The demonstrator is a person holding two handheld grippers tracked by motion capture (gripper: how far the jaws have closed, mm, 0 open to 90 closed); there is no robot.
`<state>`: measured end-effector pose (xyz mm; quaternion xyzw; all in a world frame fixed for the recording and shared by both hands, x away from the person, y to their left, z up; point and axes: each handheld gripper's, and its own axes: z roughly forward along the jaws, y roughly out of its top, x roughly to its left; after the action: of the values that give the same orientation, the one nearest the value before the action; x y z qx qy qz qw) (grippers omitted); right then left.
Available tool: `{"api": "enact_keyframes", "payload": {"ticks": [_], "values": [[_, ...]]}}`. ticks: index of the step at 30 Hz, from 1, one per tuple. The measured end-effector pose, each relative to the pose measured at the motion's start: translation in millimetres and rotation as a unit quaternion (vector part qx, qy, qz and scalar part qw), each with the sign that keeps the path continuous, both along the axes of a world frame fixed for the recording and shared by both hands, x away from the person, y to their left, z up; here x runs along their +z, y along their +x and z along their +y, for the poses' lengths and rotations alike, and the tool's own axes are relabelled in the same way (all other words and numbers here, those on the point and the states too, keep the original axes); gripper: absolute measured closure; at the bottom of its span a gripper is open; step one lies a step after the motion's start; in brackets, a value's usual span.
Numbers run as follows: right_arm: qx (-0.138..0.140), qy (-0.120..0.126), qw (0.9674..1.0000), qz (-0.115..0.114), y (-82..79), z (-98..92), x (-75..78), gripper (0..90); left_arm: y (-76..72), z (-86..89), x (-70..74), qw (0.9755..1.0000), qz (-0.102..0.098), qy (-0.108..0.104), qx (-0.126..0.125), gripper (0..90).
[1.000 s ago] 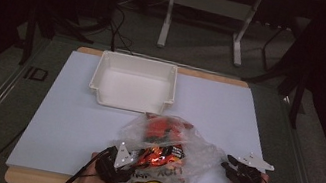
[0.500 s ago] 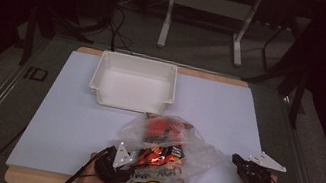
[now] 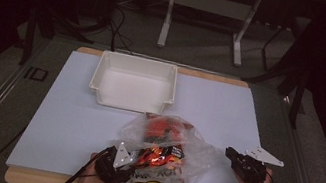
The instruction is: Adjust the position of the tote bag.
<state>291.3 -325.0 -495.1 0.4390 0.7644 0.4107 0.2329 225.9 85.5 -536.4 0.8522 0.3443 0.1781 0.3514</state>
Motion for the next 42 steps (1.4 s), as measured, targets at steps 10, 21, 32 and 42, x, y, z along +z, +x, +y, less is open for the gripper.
{"api": "enact_keyframes", "payload": {"ticks": [10, 21, 32, 42], "values": [[0.013, 0.008, 0.9999, -0.005, 5.1, 17.6, 8.8, 68.9, -0.2, 0.1, -0.3, 1.0, -0.001, 0.0, 0.0, 48.7], [0.016, 0.05, 0.9986, -0.01, 7.3, 28.2, 21.3, 62.0, -0.7, -0.1, -0.4, 1.0, -0.003, 0.001, 0.0, 48.7], [0.059, 0.057, 0.9966, 0.001, 6.1, 44.9, 24.4, 57.2, -0.9, -0.2, -0.5, 1.0, -0.003, 0.001, 0.0, 48.6], [0.084, 0.042, 0.9949, 0.036, -9.4, 49.4, -4.3, 55.7, -1.2, -0.7, -0.5, 1.0, -0.003, 0.001, 0.001, 48.6]]}}
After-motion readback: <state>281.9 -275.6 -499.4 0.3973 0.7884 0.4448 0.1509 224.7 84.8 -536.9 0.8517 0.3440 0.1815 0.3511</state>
